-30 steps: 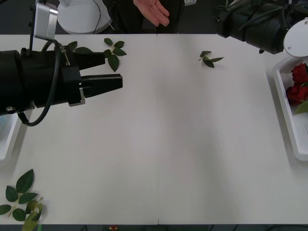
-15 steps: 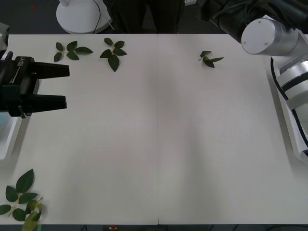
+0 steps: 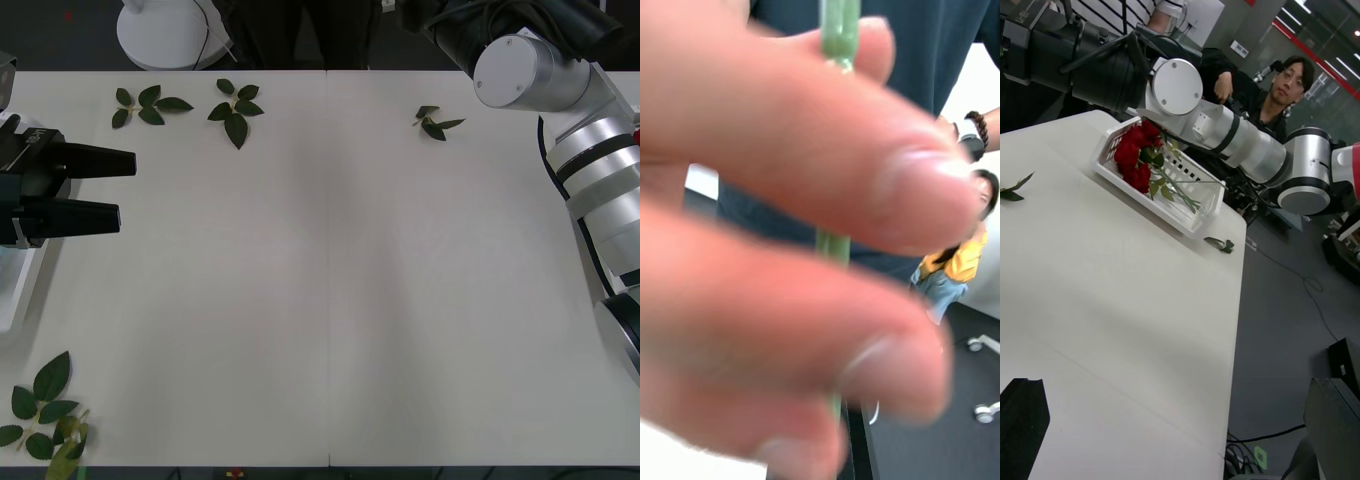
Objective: Place the red flowers into the right box and the blue flowers into the left box. If a person shows an open palm, hand one flower to the person first, then continue sorting.
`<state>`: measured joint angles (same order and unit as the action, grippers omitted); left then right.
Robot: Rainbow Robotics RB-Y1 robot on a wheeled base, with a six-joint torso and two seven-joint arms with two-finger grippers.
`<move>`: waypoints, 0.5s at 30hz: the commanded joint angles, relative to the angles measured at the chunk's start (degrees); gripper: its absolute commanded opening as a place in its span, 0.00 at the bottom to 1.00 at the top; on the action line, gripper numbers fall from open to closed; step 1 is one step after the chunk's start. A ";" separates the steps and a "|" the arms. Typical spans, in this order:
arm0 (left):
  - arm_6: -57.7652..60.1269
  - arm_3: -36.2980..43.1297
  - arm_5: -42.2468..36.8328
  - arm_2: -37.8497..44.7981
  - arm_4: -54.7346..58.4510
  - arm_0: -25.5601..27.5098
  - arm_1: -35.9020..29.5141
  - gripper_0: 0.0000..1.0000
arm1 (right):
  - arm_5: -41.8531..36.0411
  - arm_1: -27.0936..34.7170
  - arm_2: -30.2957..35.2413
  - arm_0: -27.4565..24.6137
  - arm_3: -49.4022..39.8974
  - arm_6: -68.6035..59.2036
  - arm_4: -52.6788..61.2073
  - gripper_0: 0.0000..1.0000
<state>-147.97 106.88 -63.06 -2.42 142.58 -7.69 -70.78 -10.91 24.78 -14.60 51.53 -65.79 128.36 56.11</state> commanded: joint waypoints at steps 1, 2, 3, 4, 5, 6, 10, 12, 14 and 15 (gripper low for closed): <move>0.49 -0.45 -0.31 -0.21 1.21 0.22 -2.16 1.00 | 1.42 -1.14 0.71 3.40 -0.74 1.45 -0.56 0.00; 0.49 -0.45 -0.31 -0.21 1.21 0.22 -2.16 1.00 | 1.51 -1.14 0.71 3.40 -0.65 1.54 -0.56 0.00; 0.49 -0.45 -0.31 -0.21 1.21 0.22 -2.16 1.00 | 1.51 -1.14 0.62 3.40 -0.74 1.54 -0.56 0.00; 0.49 -0.45 -0.31 -0.21 1.21 0.22 -2.16 1.00 | 1.51 -1.14 0.71 3.40 -0.74 1.45 -0.56 0.00; 0.49 -0.45 -0.31 -0.21 1.21 0.22 -2.16 1.00 | 1.51 -1.14 0.62 3.40 -0.74 1.45 -0.56 0.00; 0.49 -0.45 -0.31 -0.21 1.21 0.22 -2.16 1.00 | 1.51 -1.14 0.62 3.40 -0.74 1.54 -0.56 0.00; 0.49 -0.45 -0.31 -0.21 1.21 0.22 -2.16 1.00 | 1.51 -1.14 0.53 3.40 -0.65 1.54 -0.56 0.00; 0.49 -0.45 -0.31 -0.21 1.21 0.22 -2.16 1.00 | 1.51 -1.14 0.53 3.40 -0.74 1.63 -0.56 0.00; 0.49 -0.45 -0.31 -0.21 1.21 0.22 -2.16 1.00 | 1.51 -1.14 0.36 3.40 -0.74 1.72 -0.56 0.17; 0.49 -0.45 -0.31 -0.21 1.21 0.22 -2.16 1.00 | 1.51 -1.05 0.36 3.40 -0.74 1.72 -0.56 0.36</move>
<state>-147.97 106.57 -63.08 -2.42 142.85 -7.69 -70.78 -10.45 24.78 -14.60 51.54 -65.78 128.62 56.06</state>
